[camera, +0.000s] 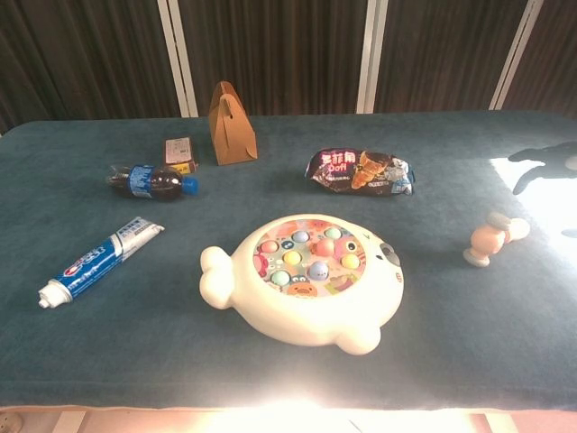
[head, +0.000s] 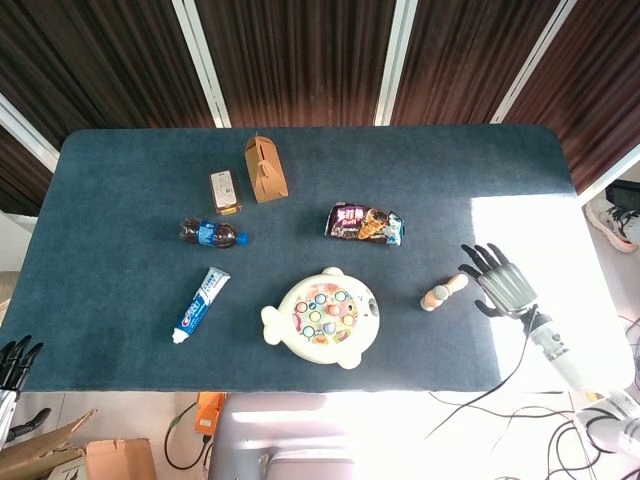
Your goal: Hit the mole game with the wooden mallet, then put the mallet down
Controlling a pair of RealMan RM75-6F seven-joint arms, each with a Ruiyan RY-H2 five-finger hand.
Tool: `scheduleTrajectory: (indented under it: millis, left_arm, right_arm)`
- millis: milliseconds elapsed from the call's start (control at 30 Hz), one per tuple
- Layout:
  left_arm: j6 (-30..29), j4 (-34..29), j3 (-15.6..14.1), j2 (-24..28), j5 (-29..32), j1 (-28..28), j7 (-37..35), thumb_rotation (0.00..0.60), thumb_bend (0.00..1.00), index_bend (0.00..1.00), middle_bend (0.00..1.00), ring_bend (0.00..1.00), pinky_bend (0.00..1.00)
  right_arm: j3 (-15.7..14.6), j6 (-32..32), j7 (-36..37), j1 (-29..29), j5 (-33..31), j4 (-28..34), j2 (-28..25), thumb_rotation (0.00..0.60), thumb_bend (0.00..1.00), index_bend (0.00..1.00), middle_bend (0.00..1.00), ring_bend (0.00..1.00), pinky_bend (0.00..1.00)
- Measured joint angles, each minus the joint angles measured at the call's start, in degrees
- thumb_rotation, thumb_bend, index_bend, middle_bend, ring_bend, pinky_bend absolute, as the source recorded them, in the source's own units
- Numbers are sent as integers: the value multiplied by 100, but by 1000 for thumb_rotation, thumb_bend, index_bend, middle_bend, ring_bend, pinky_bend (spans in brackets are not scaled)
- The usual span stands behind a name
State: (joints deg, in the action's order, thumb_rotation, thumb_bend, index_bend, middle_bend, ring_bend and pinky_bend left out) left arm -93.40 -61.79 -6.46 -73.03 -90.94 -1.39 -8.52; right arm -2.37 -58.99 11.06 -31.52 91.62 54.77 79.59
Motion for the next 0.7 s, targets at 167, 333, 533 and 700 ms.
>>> scheduleTrajectory:
  millis: [167,333,533,700]
  left_arm:
    - [135,-26,141,-16,172,-8,156,600,117,0,0,0,69]
    - [205,-51,189,-18,227,-14,213,600,117,0,0,0,69]
    - [318,-121,239,23,285,-40,301,600,117,0,0,0,69]
    - [346,-177,286,68,331,-63,318,600,117,0,0,0,69]
  right_arm:
    - [-59,69,361,-202,213,-651,462,600,299,393,114,0,11]
    - [-98,112,475,-294,289,-853,637,600,301,420,156,19,45]
    - [-116,103,721,-363,315,-1108,855,600,302,457,187,40,58]
    - [-133,99,780,-367,292,-1198,921,600,303,484,207,47,61]
